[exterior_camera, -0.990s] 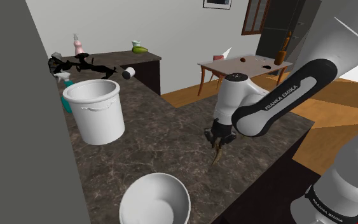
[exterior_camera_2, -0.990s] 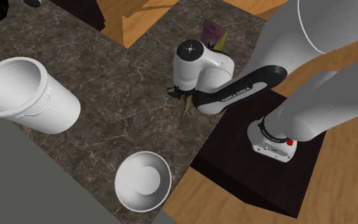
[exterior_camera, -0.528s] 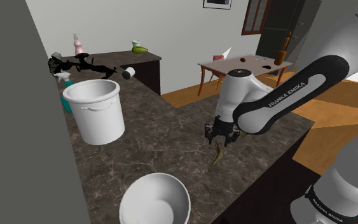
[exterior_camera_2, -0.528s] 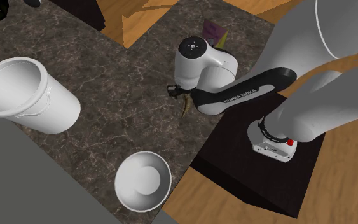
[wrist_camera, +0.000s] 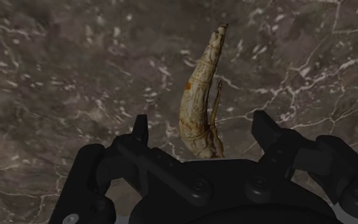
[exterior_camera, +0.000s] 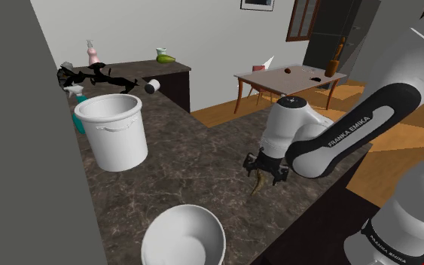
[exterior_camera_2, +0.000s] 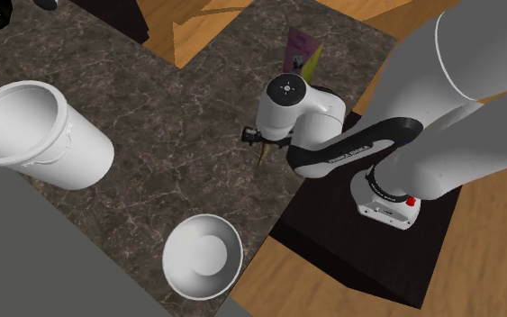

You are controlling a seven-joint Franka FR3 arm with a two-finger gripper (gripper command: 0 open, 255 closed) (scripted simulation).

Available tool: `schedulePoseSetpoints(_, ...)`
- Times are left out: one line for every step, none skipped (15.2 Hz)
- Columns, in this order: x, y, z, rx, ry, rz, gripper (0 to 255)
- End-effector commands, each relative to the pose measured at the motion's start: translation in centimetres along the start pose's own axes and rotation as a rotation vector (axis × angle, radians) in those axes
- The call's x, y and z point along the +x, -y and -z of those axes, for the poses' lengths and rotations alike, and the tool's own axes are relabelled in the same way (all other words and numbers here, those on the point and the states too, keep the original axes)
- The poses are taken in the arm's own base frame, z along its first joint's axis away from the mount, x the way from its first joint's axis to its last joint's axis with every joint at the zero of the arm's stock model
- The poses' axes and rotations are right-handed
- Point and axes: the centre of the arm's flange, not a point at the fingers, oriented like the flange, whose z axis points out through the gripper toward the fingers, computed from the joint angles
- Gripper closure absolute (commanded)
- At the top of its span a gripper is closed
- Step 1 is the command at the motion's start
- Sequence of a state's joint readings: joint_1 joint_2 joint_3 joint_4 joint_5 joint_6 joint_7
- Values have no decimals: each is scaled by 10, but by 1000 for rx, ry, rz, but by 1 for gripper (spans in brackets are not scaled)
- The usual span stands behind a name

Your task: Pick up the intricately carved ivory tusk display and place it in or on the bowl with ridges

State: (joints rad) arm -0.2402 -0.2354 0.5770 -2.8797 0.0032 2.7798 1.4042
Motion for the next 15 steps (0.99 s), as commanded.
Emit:
schedulePoseSetpoints(0,1,-9,1,0,-1,0)
schedulePoseSetpoints(0,1,-12,1,0,-1,0)
schedulePoseSetpoints(0,1,-12,1,0,-1,0)
schedulePoseSetpoints(0,1,-12,1,0,-1,0)
schedulePoseSetpoints(0,1,-12,1,0,-1,0)
schedulePoseSetpoints(0,1,-12,1,0,-1,0)
schedulePoseSetpoints(0,1,-12,1,0,-1,0)
schedulePoseSetpoints(0,1,-12,1,0,-1,0)
schedulePoseSetpoints(0,1,-12,1,0,-1,0)
schedulePoseSetpoints(0,1,-12,1,0,-1,255)
schedulePoseSetpoints(0,1,-12,1,0,-1,255)
schedulePoseSetpoints(0,1,-12,1,0,-1,255)
schedulePoseSetpoints(0,1,-12,1,0,-1,255)
schedulePoseSetpoints(0,1,-12,1,0,-1,255)
schedulePoseSetpoints(0,1,-12,1,0,-1,255)
